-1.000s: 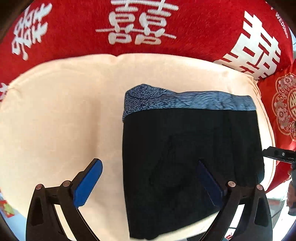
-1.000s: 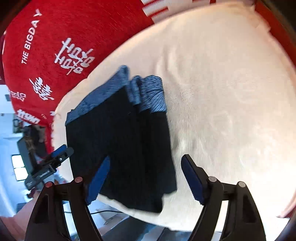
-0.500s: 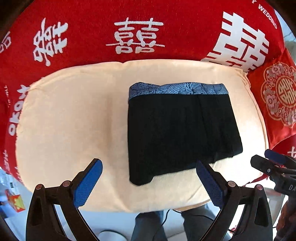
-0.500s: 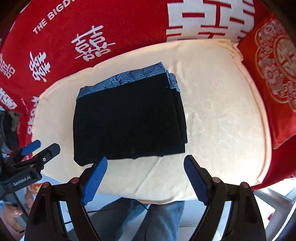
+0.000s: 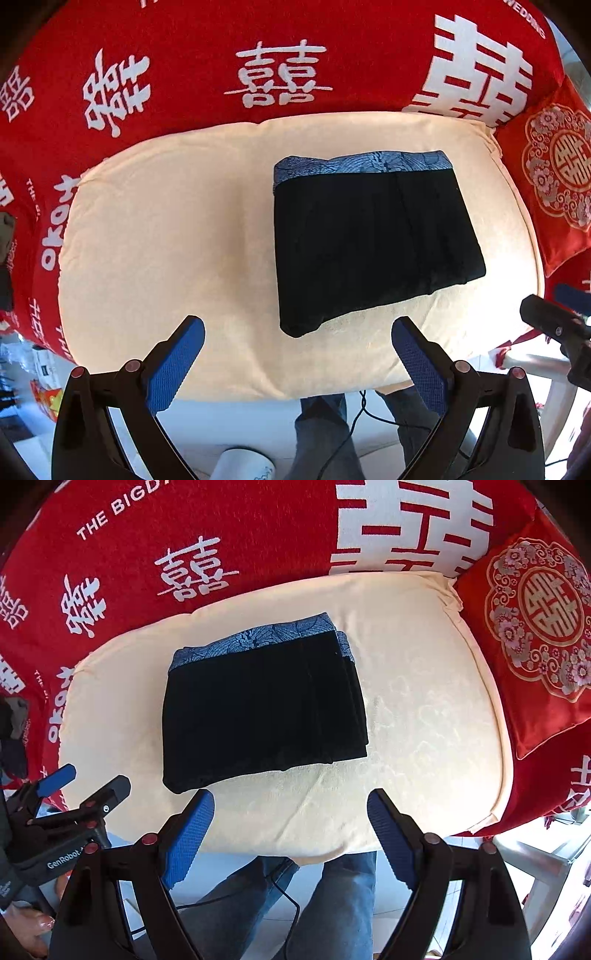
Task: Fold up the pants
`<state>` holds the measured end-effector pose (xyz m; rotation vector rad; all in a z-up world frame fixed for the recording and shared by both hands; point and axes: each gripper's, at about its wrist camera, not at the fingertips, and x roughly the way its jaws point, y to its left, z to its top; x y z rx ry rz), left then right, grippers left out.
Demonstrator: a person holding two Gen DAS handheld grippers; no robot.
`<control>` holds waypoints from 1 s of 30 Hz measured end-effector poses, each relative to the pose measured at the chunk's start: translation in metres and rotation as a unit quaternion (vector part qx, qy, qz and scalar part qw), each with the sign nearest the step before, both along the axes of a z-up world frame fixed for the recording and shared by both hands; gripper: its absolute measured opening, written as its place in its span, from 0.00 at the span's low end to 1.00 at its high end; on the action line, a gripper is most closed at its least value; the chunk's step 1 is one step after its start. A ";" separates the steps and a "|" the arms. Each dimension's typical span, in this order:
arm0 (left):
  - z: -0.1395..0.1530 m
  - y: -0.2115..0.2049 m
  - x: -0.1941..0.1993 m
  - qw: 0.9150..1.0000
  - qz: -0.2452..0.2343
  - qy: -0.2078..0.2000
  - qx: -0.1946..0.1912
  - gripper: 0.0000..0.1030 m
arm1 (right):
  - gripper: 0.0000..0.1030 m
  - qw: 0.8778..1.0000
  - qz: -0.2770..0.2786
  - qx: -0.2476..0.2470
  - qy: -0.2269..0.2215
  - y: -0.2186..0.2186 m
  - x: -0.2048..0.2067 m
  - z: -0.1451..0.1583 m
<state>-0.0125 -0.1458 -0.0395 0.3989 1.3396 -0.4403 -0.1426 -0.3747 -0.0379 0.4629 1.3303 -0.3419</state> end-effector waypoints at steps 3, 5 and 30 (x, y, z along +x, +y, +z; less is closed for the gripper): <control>0.003 -0.005 -0.004 1.000 0.008 0.000 0.004 0.99 | 0.86 1.000 0.016 -0.011 -0.001 0.000 -0.001 0.002; 0.003 -0.009 -0.006 1.000 0.013 0.004 0.003 0.99 | 0.87 1.000 0.029 -0.012 0.003 -0.002 -0.001 0.002; 0.012 -0.034 -0.040 1.000 0.019 -0.009 0.019 0.99 | 0.89 0.998 0.032 -0.036 0.029 -0.028 -0.020 -0.006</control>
